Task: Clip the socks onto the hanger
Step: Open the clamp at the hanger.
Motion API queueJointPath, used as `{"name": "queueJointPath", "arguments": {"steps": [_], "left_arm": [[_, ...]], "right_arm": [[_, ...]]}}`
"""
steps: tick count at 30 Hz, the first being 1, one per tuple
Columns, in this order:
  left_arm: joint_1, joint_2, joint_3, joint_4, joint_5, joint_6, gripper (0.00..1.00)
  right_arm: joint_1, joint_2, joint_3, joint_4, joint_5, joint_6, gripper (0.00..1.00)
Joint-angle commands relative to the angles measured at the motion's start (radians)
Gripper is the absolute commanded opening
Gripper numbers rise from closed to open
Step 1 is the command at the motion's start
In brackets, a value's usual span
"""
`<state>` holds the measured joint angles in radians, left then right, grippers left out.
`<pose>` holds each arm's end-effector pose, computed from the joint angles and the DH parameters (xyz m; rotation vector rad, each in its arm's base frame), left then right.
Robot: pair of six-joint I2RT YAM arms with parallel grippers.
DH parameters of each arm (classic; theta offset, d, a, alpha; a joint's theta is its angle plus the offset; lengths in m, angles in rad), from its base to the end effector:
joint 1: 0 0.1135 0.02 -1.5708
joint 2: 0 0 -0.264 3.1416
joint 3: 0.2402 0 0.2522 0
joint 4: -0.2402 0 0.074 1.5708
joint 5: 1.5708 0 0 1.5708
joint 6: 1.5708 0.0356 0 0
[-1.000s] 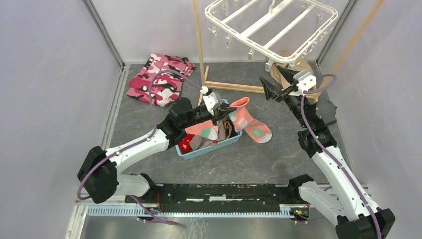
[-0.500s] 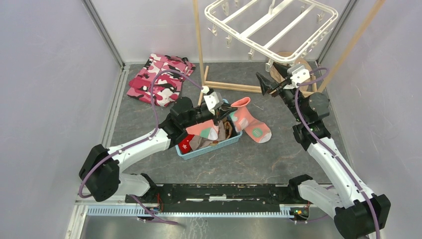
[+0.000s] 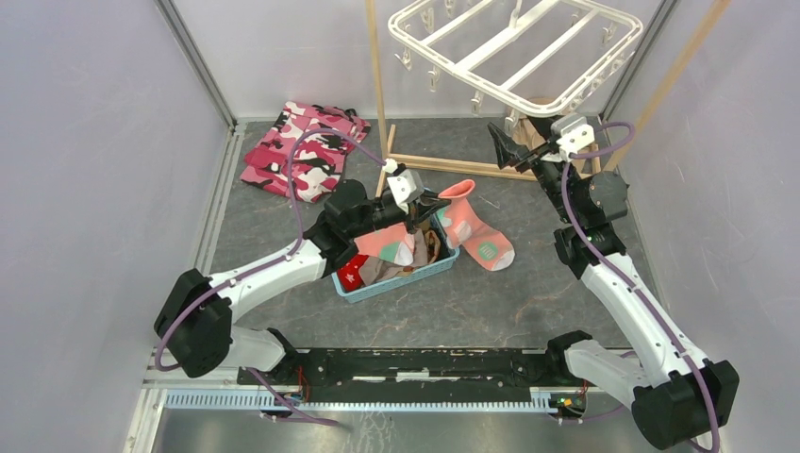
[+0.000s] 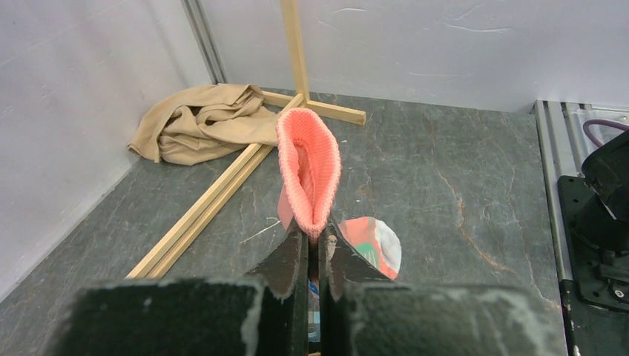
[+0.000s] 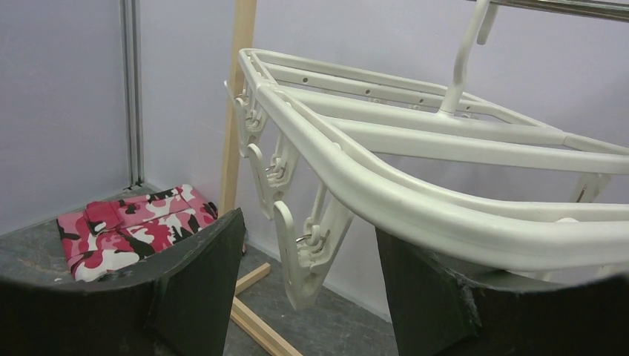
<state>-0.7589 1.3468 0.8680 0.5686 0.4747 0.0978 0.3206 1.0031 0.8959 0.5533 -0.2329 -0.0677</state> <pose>0.2149 -0.2263 0.3208 0.9865 1.2023 -0.8779 0.2119 0.0790 0.4164 -0.4220 1.0638 0.3558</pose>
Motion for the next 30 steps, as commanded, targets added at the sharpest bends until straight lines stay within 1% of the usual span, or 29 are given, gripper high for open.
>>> {"name": "queueJointPath", "arguments": {"steps": [1,5,6,12,14,20,30], "left_arm": [[0.006,0.009,0.042,0.063,0.020,-0.008,0.02],[0.006,0.018,0.050,0.065,0.024,-0.014,0.02],[0.006,0.021,0.052,0.066,0.027,-0.015,0.02],[0.006,0.029,0.059,0.072,0.033,-0.024,0.02],[0.006,0.029,0.059,0.074,0.034,-0.028,0.02],[0.006,0.021,0.050,0.075,0.033,-0.033,0.02],[0.006,0.018,0.043,0.091,0.034,-0.046,0.02]], "right_arm": [[0.005,0.001,0.043,0.080,0.014,0.037,0.71],[0.006,-0.007,0.030,0.108,0.029,0.066,0.71],[0.005,-0.009,0.025,0.115,0.033,0.097,0.71],[0.004,-0.020,0.011,0.132,0.038,0.119,0.70],[0.005,-0.021,0.008,0.135,0.037,0.127,0.68],[0.004,-0.016,0.006,0.142,0.020,0.131,0.61],[0.004,-0.011,0.009,0.135,-0.007,0.132,0.40]]}}
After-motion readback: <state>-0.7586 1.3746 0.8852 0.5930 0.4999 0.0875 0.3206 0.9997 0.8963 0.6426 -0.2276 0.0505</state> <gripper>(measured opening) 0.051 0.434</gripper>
